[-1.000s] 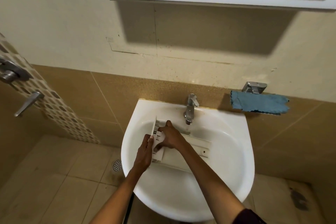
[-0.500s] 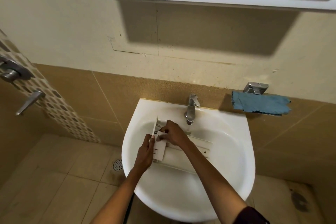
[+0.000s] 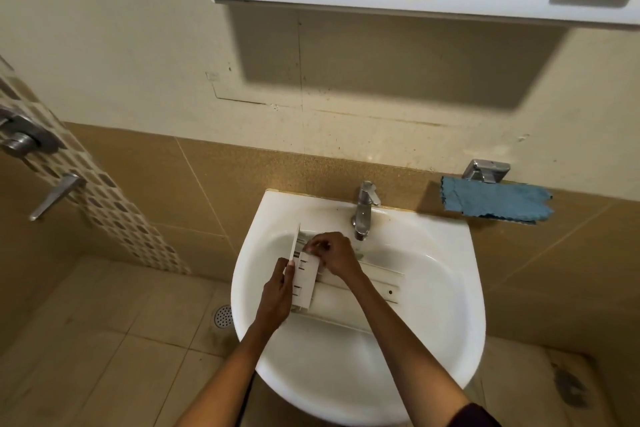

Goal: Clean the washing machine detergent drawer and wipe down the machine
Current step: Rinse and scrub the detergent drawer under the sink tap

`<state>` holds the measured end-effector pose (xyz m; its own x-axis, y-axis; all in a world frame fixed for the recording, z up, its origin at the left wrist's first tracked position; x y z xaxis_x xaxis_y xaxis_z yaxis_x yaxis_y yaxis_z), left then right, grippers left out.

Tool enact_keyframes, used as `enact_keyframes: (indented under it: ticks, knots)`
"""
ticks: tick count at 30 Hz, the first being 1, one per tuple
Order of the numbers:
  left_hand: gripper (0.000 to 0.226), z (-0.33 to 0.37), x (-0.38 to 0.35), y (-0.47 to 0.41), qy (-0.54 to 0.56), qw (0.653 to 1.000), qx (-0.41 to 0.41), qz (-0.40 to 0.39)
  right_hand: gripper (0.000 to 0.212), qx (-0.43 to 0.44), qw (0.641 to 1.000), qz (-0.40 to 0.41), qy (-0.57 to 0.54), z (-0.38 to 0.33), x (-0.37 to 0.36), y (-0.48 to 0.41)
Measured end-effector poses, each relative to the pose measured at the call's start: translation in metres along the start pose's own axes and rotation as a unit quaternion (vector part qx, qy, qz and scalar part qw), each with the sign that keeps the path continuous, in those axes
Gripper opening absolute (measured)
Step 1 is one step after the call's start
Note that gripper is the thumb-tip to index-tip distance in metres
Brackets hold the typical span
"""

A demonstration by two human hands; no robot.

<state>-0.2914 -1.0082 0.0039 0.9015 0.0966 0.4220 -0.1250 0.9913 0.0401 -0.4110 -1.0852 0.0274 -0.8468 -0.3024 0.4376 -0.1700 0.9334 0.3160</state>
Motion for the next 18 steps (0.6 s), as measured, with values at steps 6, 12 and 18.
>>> enact_keyframes:
  ticks: [6,12,18]
  knots:
    - [0.024,0.003,0.001,0.000,0.008,1.000,0.001,-0.006,0.028,-0.286,0.760,0.018,-0.583,0.074,0.024,0.010]
    - [0.024,0.000,0.000,-0.002,0.005,1.000,0.003,-0.008,0.032,-0.295,0.671,0.068,-0.677,0.085,0.042,-0.008]
    - [0.027,0.001,0.001,-0.001,-0.009,1.000,0.010,-0.014,0.033,-0.326,0.736,-0.036,-0.592,0.072,0.024,-0.017]
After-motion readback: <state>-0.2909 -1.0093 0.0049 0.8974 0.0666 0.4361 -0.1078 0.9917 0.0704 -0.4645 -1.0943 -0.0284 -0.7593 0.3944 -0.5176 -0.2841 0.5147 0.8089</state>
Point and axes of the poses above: each hand's wrist, its own y-axis away from the middle knuckle, its own x-axis out of the back of the hand, z = x × y, the point moved 6 cm from there along -y, towards the middle knuckle, and after that the axes turned 7 degrees about -x, right-handed, at the moved point
